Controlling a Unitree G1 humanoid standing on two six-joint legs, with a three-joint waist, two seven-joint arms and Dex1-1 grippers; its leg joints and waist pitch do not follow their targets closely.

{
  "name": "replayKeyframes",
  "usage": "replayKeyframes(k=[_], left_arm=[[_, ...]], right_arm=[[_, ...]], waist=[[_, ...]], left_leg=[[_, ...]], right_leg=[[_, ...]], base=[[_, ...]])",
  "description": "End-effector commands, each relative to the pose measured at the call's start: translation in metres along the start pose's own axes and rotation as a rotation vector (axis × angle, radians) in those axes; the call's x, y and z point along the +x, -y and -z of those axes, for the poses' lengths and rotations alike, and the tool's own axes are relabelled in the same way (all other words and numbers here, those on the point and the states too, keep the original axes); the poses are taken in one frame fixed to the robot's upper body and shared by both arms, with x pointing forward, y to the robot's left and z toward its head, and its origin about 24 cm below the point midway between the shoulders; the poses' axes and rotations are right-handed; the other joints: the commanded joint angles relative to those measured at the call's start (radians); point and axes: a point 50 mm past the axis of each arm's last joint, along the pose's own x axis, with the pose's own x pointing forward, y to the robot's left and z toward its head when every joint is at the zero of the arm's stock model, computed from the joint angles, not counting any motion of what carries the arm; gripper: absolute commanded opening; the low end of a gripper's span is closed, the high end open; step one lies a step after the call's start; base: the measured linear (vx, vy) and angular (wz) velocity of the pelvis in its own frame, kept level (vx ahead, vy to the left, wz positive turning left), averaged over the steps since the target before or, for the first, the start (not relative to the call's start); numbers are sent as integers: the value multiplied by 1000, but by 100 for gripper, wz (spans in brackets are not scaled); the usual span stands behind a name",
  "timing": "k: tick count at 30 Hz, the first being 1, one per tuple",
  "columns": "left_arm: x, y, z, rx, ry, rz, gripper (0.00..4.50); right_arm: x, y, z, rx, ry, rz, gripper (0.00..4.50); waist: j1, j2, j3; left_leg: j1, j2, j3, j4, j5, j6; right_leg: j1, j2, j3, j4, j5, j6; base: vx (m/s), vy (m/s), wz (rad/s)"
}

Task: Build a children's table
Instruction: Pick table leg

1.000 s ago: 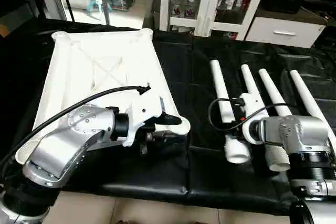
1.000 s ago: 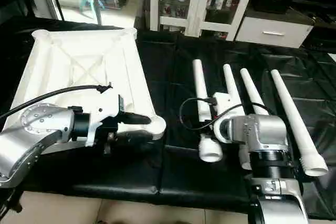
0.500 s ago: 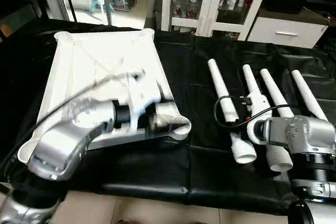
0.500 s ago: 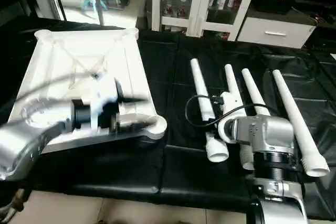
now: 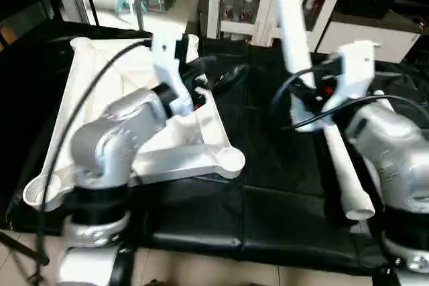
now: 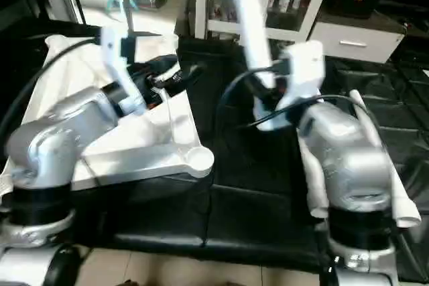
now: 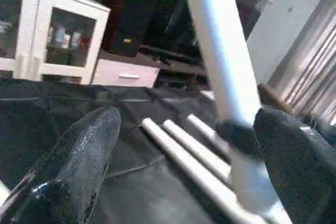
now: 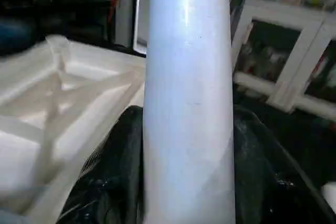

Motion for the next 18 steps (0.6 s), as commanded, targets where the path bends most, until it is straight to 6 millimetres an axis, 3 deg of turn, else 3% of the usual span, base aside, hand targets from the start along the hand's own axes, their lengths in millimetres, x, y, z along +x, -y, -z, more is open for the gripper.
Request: replayKeyframes(k=[1,5,9,18], left_arm=[[5,0,-8,-43,28,-6,450],[14,0,-24,-126,112,-10,450],[19,3,-28,-151,132,11,450],[25,10,-35,-279,196,64,450]], right_arm=[[-1,-1,-9,-115,62,24,184],[3,-15,-9,-290,78,-6,184],[4,-21,-7,-360,85,-12,184],[9,-35,-3,-524,68,-56,184]], waist=[[3,-4,-67],[3,-2,-70],[-2,-4,-70],[-3,-3,-69]], left_leg=[[-8,51,-15,-70,-5,25],[-11,47,-16,-65,29,53],[-12,49,-16,-64,23,77],[-11,52,-16,-61,22,94]], right_leg=[[61,-63,50,-67,-88,-205],[66,-62,50,-59,1,-223],[66,-61,49,-59,-2,-233],[66,-61,49,-57,11,-255]], base=[[0,0,0],[0,0,0],[0,0,0],[0,0,0]])
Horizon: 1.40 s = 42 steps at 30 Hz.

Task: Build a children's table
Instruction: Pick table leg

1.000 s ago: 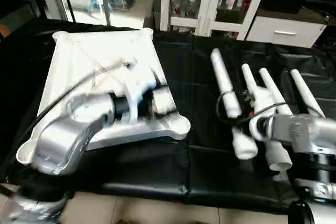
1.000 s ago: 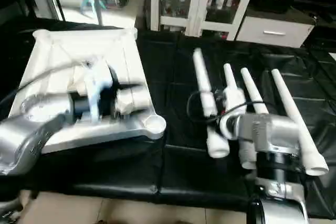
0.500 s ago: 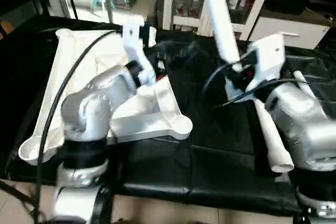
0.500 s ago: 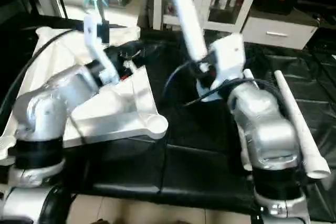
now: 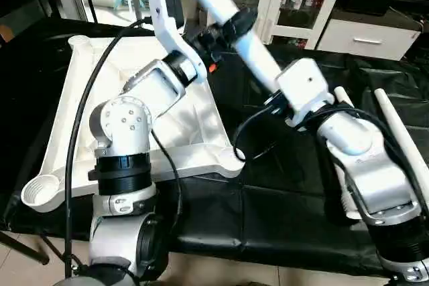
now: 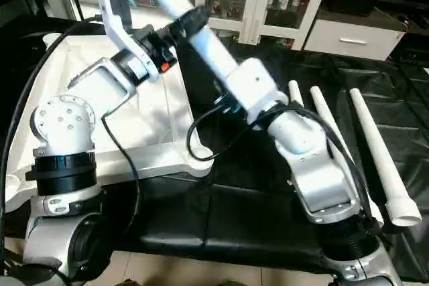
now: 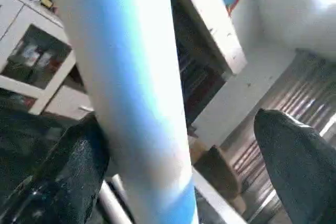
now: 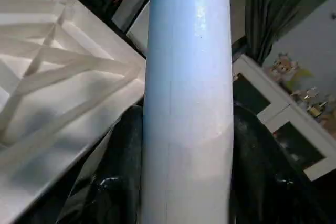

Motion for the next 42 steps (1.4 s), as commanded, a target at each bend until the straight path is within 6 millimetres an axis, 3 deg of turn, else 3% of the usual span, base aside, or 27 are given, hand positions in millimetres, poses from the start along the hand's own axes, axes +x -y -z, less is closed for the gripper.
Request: replayKeyframes(k=[1,7,8,11,20,27,29,36,38,42], left_arm=[[6,5,-2,-15,7,14,450],[7,2,-2,-61,13,-10,450],[7,2,-2,-67,7,-21,423],[8,-2,-1,-86,4,-53,416],[10,-26,-7,-218,68,-230,327],[11,-27,-7,-225,65,-247,273],[11,-28,-7,-223,64,-263,252],[9,-31,-9,-196,79,-293,196],[9,-32,-10,-188,89,-305,187],[8,-34,-14,-159,107,-334,181]], right_arm=[[1,0,-2,-75,-2,-1,184],[4,2,-4,-181,-3,51,184],[4,3,-4,-192,-4,63,184],[5,5,-5,-225,-4,93,184],[8,1,-7,-335,9,107,184],[9,2,-7,-356,8,116,184],[9,3,-6,-366,5,121,184],[10,3,-5,-380,0,120,184],[11,0,-7,-363,13,105,240],[11,-5,-9,-279,47,67,273]], waist=[[3,-3,-68],[2,-3,-70],[1,-2,-71],[0,-2,-70],[2,-1,-71],[2,0,-72],[2,-6,-72],[3,-4,-73],[2,-4,-73],[0,-1,-72]], left_leg=[[-3,51,-15,-64,18,83],[-1,52,-16,-61,28,80],[-1,51,-16,-61,31,78],[0,49,-16,-61,22,77],[0,47,-17,-59,25,87],[2,50,-16,-57,36,102],[0,50,-16,-57,28,100],[0,48,-16,-55,37,104],[1,48,-16,-55,38,107],[0,51,-17,-56,26,111]], right_leg=[[72,-61,49,-58,-4,-250],[71,-62,50,-54,23,-255],[71,-61,49,-53,28,-259],[72,-59,49,-54,21,-254],[74,-59,48,-52,48,-261],[70,-60,47,-49,61,-276],[73,-61,48,-51,47,-273],[71,-60,48,-49,53,-270],[71,-60,47,-48,55,-271],[72,-61,47,-49,45,-270]], base=[[0,0,0],[0,0,0],[0,0,0],[0,0,0],[0,0,0],[0,0,0],[0,0,0],[0,0,0],[0,0,0],[0,0,0]])
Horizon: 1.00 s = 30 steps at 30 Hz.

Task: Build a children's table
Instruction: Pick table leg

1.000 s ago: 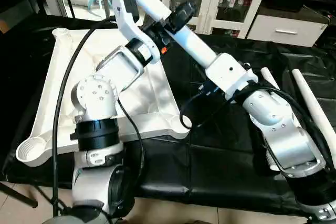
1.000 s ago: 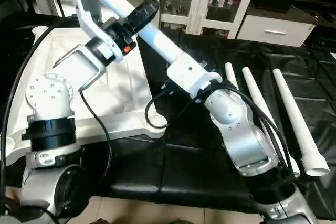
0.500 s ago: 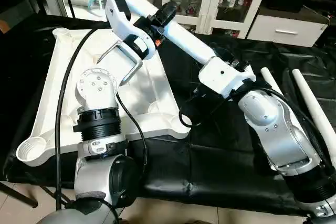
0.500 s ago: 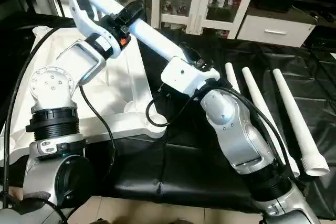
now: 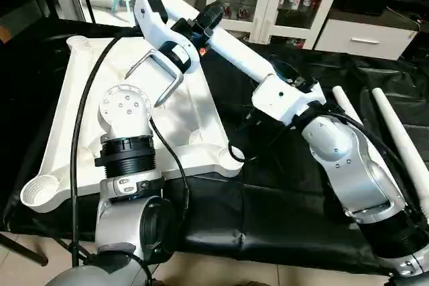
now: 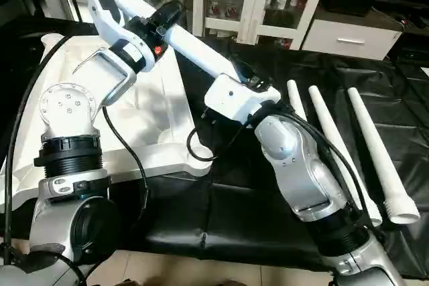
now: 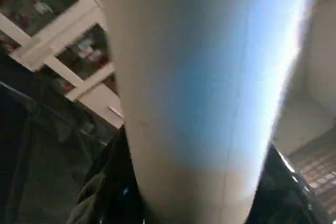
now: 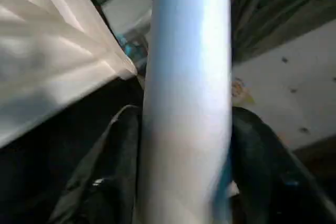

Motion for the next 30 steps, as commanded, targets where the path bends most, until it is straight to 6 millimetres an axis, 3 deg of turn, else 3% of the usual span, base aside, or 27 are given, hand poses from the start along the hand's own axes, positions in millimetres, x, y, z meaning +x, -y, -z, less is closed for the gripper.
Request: replayKeyframes(k=[1,5,11,12,14,19,20,21,23,26,27,28,30], left_arm=[[1,-3,-3,48,8,-45,179],[1,-6,-7,120,21,-67,175],[-2,-13,-13,271,23,-68,174],[-3,-12,-14,329,3,-29,174],[-5,-8,-15,355,-23,36,174],[-14,12,-11,440,-167,296,174],[-16,15,-9,467,-204,340,174],[-16,15,-9,467,-204,340,174],[-19,21,-4,537,-283,433,173],[-23,33,1,617,-371,565,173],[-23,34,2,623,-379,576,173],[-24,38,4,646,-409,611,173],[-25,40,6,658,-428,629,173]], right_arm=[[-2,8,-5,36,39,16,286],[-3,5,-8,79,84,6,317],[-15,5,-20,325,237,-15,342],[-22,12,-20,480,265,-48,342],[-28,22,-15,622,262,-73,342],[-35,53,8,802,235,-127,403],[-37,57,13,812,221,-163,403],[-37,57,13,812,221,-163,420],[-42,61,25,840,183,-278,432],[-48,61,36,922,156,-477,450],[-49,60,37,930,154,-498,450],[-51,58,37,951,152,-578,450],[-52,57,37,962,151,-626,450]], waist=[[3,1,-72],[5,4,-74],[8,9,-74],[6,11,-75],[6,14,-71],[9,18,-71],[8,3,-70],[11,9,-71],[8,7,-68],[12,-5,-69],[12,-16,-70],[15,-11,-70],[15,-12,-71]], left_leg=[[1,49,-17,-62,26,108],[3,51,-18,-63,34,101],[4,54,-18,-65,34,110],[4,56,-19,-65,35,110],[8,58,-19,-70,4,119],[8,57,-17,-71,-10,68],[7,55,-15,-70,-10,63],[7,55,-16,-71,-10,62],[4,52,-14,-70,-15,57],[2,54,-13,-67,2,72],[1,55,-13,-67,3,81],[-2,56,-14,-65,19,86],[-1,57,-14,-63,41,94]], right_leg=[[72,-60,47,-53,43,-268],[70,-60,46,-50,56,-268],[70,-61,47,-47,79,-270],[69,-61,47,-46,84,-272],[70,-60,47,-48,68,-281],[68,-64,46,-49,28,-290],[71,-63,46,-50,18,-285],[72,-65,47,-49,13,-284],[71,-65,47,-54,-12,-280],[73,-69,48,-53,-36,-276],[75,-69,47,-54,-38,-277],[75,-72,47,-51,-36,-278],[72,-72,46,-49,-19,-283]], base=[[0,0,0],[0,0,0],[0,0,0],[0,0,0],[0,0,0],[0,0,0],[0,0,0],[0,0,0],[0,0,0],[0,0,0],[0,0,0],[0,0,0],[0,0,0]])
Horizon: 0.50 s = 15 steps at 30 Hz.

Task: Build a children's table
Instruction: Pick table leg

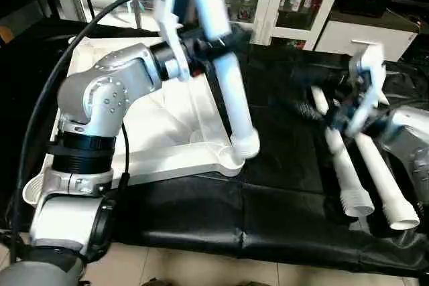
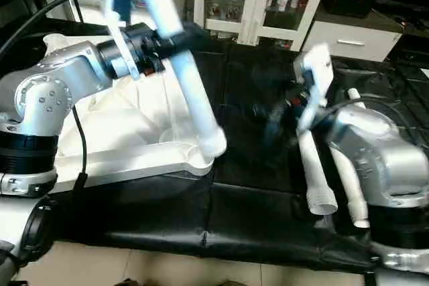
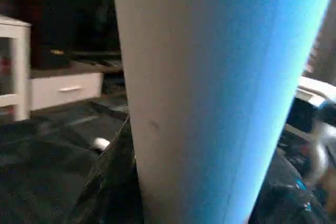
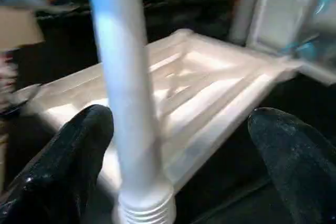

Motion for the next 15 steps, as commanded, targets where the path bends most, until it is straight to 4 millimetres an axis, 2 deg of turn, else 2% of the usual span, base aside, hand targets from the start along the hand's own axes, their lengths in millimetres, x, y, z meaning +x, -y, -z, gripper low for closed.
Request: replayKeyframes(k=[1,5,8,11,13,15], left_arm=[[8,12,-5,87,-62,94,173],[13,19,-6,124,-92,169,173],[16,26,-10,124,-86,235,173],[20,32,-12,124,-87,294,173],[22,35,-13,121,-85,318,173],[23,39,-15,111,-73,347,173]], right_arm=[[3,-6,0,39,-68,-159,450],[4,-11,7,51,-158,-264,450],[8,-13,10,29,-201,-309,450],[11,-12,13,-5,-229,-322,450],[11,-12,14,-16,-239,-332,450],[12,-11,16,-31,-247,-331,450]], waist=[[9,-13,-73],[11,-15,-70],[12,-19,-71],[16,-28,-71],[19,-26,-70],[24,-27,-70]], left_leg=[[-1,57,-15,-68,46,103],[0,60,-13,-67,35,91],[0,61,-14,-66,43,78],[1,60,-12,-66,53,75],[2,61,-11,-66,54,72],[2,60,-10,-65,56,71]], right_leg=[[71,-72,45,-50,-30,-284],[68,-75,46,-54,-75,-277],[66,-75,46,-51,-64,-283],[65,-76,46,-50,-57,-284],[63,-76,46,-49,-56,-287],[64,-75,46,-47,-48,-289]], base=[[0,0,0],[0,0,0],[0,0,0],[0,0,0],[0,0,0],[0,0,0]])
